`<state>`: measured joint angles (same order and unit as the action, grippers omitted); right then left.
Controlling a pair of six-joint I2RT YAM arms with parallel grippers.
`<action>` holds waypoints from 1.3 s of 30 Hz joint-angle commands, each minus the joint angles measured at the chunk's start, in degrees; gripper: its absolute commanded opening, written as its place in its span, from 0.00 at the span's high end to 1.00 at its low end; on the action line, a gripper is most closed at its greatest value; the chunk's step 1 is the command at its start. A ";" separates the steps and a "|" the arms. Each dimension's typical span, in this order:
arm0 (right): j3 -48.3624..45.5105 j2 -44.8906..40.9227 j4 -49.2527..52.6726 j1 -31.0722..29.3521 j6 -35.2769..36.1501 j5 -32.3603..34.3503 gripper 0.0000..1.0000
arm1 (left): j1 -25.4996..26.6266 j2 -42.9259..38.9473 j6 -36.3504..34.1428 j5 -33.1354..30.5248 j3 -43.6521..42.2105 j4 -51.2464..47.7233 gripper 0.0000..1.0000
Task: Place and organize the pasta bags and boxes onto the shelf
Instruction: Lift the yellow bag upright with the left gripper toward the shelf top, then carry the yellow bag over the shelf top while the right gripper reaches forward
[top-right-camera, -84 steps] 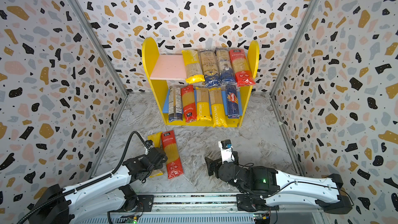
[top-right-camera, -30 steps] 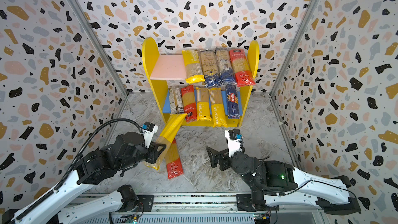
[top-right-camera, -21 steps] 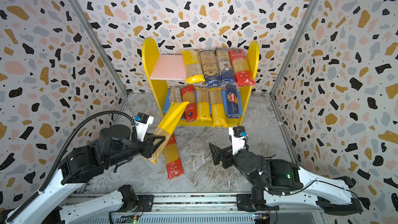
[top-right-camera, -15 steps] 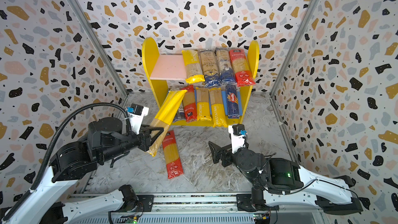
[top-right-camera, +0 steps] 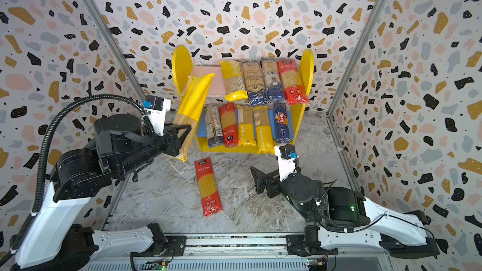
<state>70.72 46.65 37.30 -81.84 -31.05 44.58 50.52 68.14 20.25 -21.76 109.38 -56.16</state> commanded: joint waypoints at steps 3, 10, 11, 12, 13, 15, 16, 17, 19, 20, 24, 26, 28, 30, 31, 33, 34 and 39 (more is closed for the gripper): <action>7.03 2.59 -3.00 0.19 5.87 -1.21 0.01 | 0.19 7.19 -5.64 -8.31 10.90 7.74 1.00; 19.47 10.30 -6.20 0.37 14.32 -4.22 0.01 | -0.99 17.14 -8.48 -13.00 22.25 6.92 1.00; 21.15 11.69 -6.67 0.32 15.46 -4.56 0.01 | -2.06 18.55 -8.58 -12.39 23.75 6.82 1.00; 22.87 12.96 -7.29 0.37 16.49 -4.90 0.01 | -3.18 19.88 -8.46 -11.69 25.13 6.56 1.00; 24.04 14.16 -7.69 0.35 17.18 -5.18 0.01 | -4.07 20.89 -8.47 -11.39 26.21 6.39 1.00; 25.80 15.84 -9.23 0.37 17.81 -5.63 0.01 | -5.90 22.98 -8.61 -10.76 27.98 6.06 1.00; 26.36 16.56 -10.22 0.37 17.98 -5.94 0.01 | -6.96 23.71 -8.86 -10.47 28.35 6.21 1.00; 26.70 17.04 -11.31 0.37 18.31 -6.45 0.01 | -7.72 24.42 -9.29 -10.41 28.56 6.47 1.00; 27.25 17.97 -12.72 0.45 18.96 -6.58 0.01 | -9.05 25.87 -10.16 -10.92 29.55 6.61 1.00; 27.57 18.51 -13.27 0.46 19.35 -6.39 0.01 | -9.78 26.84 -10.54 -10.79 30.42 6.72 1.00; 29.13 20.60 -13.34 1.32 19.80 -6.34 0.01 | -11.70 30.36 -12.75 -11.19 33.11 7.64 1.00; 29.80 21.41 -12.88 2.05 19.79 -6.43 0.01 | -12.68 32.12 -14.15 -11.89 34.34 8.08 1.00; 30.42 21.99 -12.06 2.85 19.32 -6.63 0.01 | -13.45 33.00 -15.30 -12.23 34.53 9.24 1.00; 31.17 22.45 -11.25 3.92 18.77 -7.17 0.01 | -14.53 33.66 -16.23 -12.17 34.60 10.33 1.00; 31.42 22.71 -10.82 4.51 18.47 -7.43 0.01 | -15.10 33.94 -16.66 -12.25 34.63 10.85 1.00; 31.70 22.88 -10.24 5.56 17.89 -8.03 0.01 | -16.12 34.46 -17.32 -12.33 34.89 11.38 1.00; 31.83 23.09 -9.94 6.34 17.58 -8.41 0.01 | -16.72 34.68 -17.58 -12.39 34.96 11.55 1.00; 31.98 23.28 -8.80 9.33 16.45 -10.18 0.01 | -19.63 35.53 -18.28 -11.20 35.24 12.69 1.00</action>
<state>100.79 70.17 27.14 -73.73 -13.37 35.81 32.25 105.89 3.57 -31.14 140.62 -55.42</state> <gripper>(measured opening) 0.990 0.229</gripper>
